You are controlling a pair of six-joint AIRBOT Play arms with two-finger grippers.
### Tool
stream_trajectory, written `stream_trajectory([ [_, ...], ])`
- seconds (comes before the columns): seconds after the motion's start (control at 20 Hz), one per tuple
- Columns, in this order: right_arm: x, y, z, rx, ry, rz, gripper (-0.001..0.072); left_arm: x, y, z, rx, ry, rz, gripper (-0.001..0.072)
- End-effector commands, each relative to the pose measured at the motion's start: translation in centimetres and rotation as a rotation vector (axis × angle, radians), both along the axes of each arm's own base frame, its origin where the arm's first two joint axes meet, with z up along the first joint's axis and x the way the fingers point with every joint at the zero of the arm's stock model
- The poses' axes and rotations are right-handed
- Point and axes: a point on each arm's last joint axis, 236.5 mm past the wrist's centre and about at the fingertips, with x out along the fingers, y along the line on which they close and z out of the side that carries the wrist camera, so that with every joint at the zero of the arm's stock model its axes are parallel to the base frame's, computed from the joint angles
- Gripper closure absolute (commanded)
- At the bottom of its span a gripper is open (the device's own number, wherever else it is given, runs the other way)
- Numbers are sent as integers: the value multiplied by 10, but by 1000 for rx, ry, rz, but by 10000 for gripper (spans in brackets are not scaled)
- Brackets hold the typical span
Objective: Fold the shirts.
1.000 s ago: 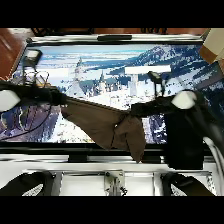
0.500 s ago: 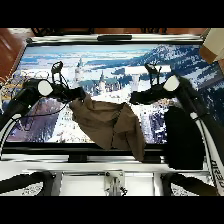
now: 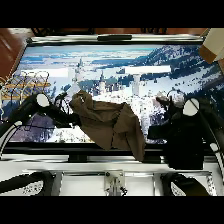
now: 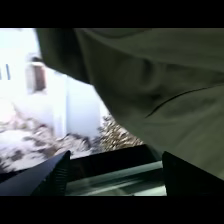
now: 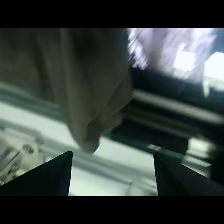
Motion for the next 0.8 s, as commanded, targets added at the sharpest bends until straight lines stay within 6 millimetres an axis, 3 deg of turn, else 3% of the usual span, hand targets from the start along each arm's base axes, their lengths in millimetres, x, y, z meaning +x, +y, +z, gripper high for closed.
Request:
stream_trajectory([
  [0.0,-45,22,-19,107,118,-58,83,10,-29,-22,-120,-79,122,46],
  [0.2,-47,37,-46,82,79,-62,83,27,-44,-29,-147,-124,174,67],
  [0.35,-49,47,-70,40,88,-56,83,30,-43,-37,-140,-114,197,356],
  [0.4,-50,51,-78,31,103,-40,83,30,-43,-36,-141,-115,197,540],
  [0.45,-52,54,-86,19,119,-25,83,30,-43,-35,-142,-119,192,664],
  [0.55,-53,61,-103,-1,147,-29,83,29,-43,-33,-144,-122,184,664],
  [0.6,-53,66,-109,5,169,-46,257,29,-44,-29,-147,-136,162,664],
  [0.65,-55,71,-110,17,187,-63,626,31,-45,-24,-153,-156,134,664],
  [0.75,-51,83,-97,67,187,-65,636,38,-44,1,-166,-216,83,665],
])
